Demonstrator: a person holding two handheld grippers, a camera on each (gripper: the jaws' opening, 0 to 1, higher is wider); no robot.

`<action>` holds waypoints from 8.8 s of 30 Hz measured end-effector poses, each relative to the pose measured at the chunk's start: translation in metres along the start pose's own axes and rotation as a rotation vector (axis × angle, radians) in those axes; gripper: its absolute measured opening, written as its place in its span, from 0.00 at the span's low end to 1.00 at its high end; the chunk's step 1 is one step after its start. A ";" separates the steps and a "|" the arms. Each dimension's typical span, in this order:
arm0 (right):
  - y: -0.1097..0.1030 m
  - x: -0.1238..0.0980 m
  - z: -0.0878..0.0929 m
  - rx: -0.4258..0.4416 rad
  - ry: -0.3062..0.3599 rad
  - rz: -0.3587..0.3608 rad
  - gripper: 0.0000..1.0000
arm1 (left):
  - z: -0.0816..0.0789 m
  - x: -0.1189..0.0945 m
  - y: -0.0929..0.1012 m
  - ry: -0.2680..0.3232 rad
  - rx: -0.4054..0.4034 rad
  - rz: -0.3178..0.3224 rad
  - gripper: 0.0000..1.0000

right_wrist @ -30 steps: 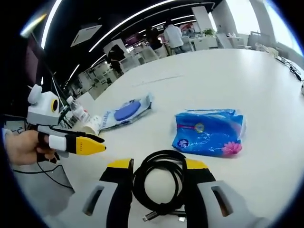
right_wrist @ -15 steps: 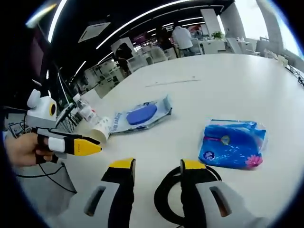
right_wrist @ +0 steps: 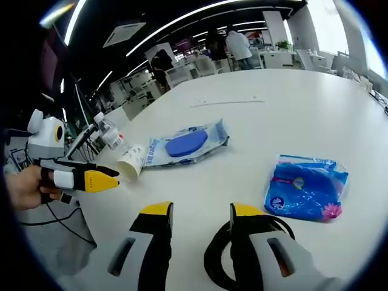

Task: Arrange the tabletop items into an orderly group along one side of the table until the central work area is clear of visible clutter.

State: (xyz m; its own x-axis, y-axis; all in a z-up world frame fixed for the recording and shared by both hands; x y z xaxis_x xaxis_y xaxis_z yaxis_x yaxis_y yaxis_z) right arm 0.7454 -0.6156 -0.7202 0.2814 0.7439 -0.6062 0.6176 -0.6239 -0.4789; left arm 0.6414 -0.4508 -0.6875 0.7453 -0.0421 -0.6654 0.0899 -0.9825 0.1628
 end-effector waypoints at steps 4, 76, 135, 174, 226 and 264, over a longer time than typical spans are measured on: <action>0.005 0.004 -0.018 0.003 0.019 -0.002 0.34 | -0.022 0.006 -0.011 0.029 -0.048 -0.004 0.41; 0.035 0.144 -0.085 -0.085 -0.084 -0.011 0.00 | -0.042 0.101 -0.116 -0.135 -0.333 -0.195 0.00; 0.015 0.016 -0.058 0.095 0.022 -0.005 0.00 | -0.092 0.067 -0.059 -0.057 -0.217 -0.036 0.00; 0.051 0.034 -0.006 0.038 -0.122 0.075 0.00 | -0.027 0.110 -0.052 -0.163 -0.257 -0.022 0.00; 0.036 0.032 -0.022 0.044 -0.040 0.012 0.43 | -0.054 0.083 -0.034 -0.017 -0.291 -0.057 0.57; -0.006 -0.008 -0.023 -0.071 -0.017 -0.074 0.50 | -0.019 -0.021 -0.032 0.015 -0.132 -0.010 0.91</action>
State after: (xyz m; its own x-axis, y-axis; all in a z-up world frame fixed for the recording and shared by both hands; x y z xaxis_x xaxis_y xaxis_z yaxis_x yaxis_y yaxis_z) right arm 0.7562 -0.6128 -0.6978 0.2214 0.7827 -0.5817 0.6869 -0.5486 -0.4767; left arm 0.6354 -0.4152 -0.6653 0.7537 -0.0290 -0.6566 0.1824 -0.9506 0.2513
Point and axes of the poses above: the point that each gripper's makers call its tool centre point, and the gripper's own axes: x roughly forward along the fingers, y roughly to its right, z roughly out of its underside, the point moved 5 cm from there along -x, roughly backward along the fingers, and after that the axes turned 13 degrees about x, right-handed, at the moved point
